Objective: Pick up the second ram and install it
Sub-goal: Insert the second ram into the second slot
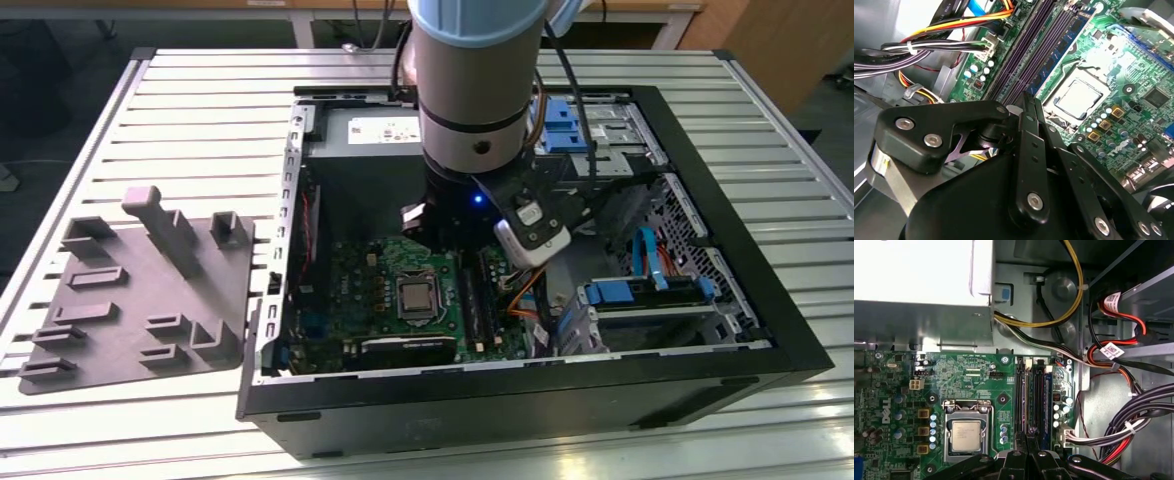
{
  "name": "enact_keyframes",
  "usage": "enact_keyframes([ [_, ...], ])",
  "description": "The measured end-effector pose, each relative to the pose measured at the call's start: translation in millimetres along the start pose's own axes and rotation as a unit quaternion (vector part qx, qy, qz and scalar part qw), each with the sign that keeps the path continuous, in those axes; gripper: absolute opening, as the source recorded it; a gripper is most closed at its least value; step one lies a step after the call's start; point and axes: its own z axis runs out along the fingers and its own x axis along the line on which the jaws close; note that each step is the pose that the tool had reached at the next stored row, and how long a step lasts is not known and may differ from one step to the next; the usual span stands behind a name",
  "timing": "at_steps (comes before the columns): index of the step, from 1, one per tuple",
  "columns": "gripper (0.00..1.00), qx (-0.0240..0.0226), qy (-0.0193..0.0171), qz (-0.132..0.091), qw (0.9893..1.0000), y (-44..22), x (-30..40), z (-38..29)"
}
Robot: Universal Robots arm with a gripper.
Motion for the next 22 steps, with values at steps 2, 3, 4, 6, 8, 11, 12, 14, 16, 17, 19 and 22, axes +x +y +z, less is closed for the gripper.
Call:
enact_keyframes([
  [2, 0.11, 0.0, 0.0, 0.0, 1.0, 0.1, -0.4, 1.4],
  [3, 0.11, 0.0, 0.0, 0.0, 1.0, 0.1, -0.5, 2.2],
  [4, 0.11, 0.0, 0.0, 0.0, 1.0, 0.1, -0.6, 2.8],
  [6, 0.11, 0.0, 0.0, 0.0, 1.0, 0.0, -0.8, 4.0],
  [8, 0.11, 0.0, 0.0, 0.0, 1.0, 0.0, -0.9, 4.9],
  [11, 0.11, 0.0, 0.0, 0.0, 1.0, -0.1, -1.5, 6.2],
  [12, 0.11, 0.0, 0.0, 0.0, 1.0, -0.1, -1.8, 6.6],
  [14, 0.11, 0.0, -0.0001, 0.001, 1.0, -0.1, -1.8, 7.6],
  [16, 0.11, 0.0005, -0.0002, 0.005, 1.0, -0.1, -1.8, 8.6],
  [17, 0.11, 0.0007, -0.0003, 0.007, 1.0, -0.2, -1.9, 9.0],
  [19, 0.11, 0.0008, -0.0003, 0.008, 1.0, -0.1, -1.9, 9.6],
  [22, 0.11, 0.0008, -0.0004, 0.008, 1.0, 0.2, -1.7, 10.7],
])
